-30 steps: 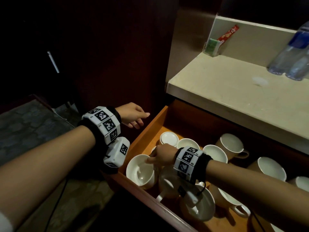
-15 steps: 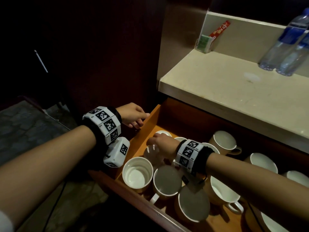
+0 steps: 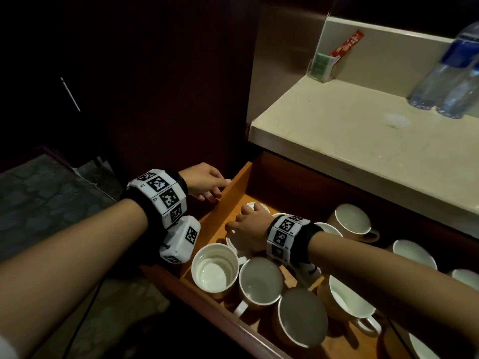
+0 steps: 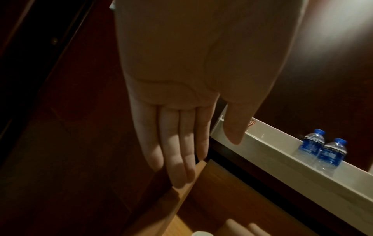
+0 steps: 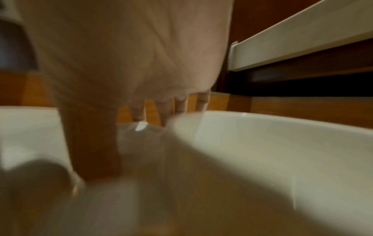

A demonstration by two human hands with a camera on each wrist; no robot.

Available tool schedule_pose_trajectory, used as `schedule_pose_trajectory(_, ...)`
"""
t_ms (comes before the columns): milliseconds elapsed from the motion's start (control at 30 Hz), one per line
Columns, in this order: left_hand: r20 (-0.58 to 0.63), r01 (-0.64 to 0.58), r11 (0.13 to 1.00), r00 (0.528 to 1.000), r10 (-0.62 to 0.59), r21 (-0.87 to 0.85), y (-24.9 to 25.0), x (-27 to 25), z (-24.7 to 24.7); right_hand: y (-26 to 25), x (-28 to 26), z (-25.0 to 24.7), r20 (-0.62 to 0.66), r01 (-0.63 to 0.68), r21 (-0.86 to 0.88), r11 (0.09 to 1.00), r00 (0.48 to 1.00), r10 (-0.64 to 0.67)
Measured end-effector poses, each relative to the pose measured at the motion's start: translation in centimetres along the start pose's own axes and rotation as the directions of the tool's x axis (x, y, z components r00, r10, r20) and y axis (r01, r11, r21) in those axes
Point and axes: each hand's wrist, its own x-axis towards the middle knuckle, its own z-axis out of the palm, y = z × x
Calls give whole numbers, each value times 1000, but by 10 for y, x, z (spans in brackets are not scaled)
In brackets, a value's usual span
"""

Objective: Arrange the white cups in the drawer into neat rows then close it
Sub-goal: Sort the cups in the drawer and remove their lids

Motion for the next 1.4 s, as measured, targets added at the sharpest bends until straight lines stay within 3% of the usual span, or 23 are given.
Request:
schedule_pose_trajectory(167,-33,8,1000,999,-8,7,-1,1,-4,22,-12,-28,-106,14,340,940,994,23)
schedule_pose_trajectory(233,-45,12,1000,999,-11,10,1,1,-4,39,-16,-40,-159,60,515,855,987,26)
schedule_pose_trajectory(367,-37,-24,1000,999,24,1,10,1,2,67,-26,-49,-271,137,794,592,952,143)
schedule_pose_trajectory(467,32,-61,988,997,66,-141,18,1,9,75,-33,-45,-357,236,873,426,905,230)
schedule_pose_trajectory(600,97,-117,946,983,153,-303,21,5,13,71,-40,-37,-394,290,894,341,872,292)
schedule_pose_trajectory(700,42,-159,942,983,179,-295,20,7,14,72,-43,-32,-372,281,898,340,895,244)
schedule_pose_trajectory(800,-34,-245,967,969,243,-66,20,7,17,82,-44,-33,-265,160,900,406,940,217)
schedule_pose_trajectory(867,-31,-284,957,958,286,61,18,8,19,88,-43,-36,-230,82,900,427,923,308)
schedule_pose_trajectory(933,-2,-301,948,953,303,107,16,8,22,87,-43,-39,-187,18,935,354,874,449)
schedule_pose_trajectory(1000,22,-315,937,949,315,150,16,9,24,81,-40,-43,-148,-27,942,335,862,485)
schedule_pose_trajectory(1233,131,-349,873,937,324,341,12,9,28,63,-23,-47,-7,-184,879,440,918,397)
schedule_pose_trajectory(1300,115,-352,848,935,334,397,9,10,22,57,-19,-46,2,-201,845,495,928,372)
schedule_pose_trajectory(1400,25,-352,892,933,360,283,1,11,9,49,-12,-41,20,-224,804,551,936,351)
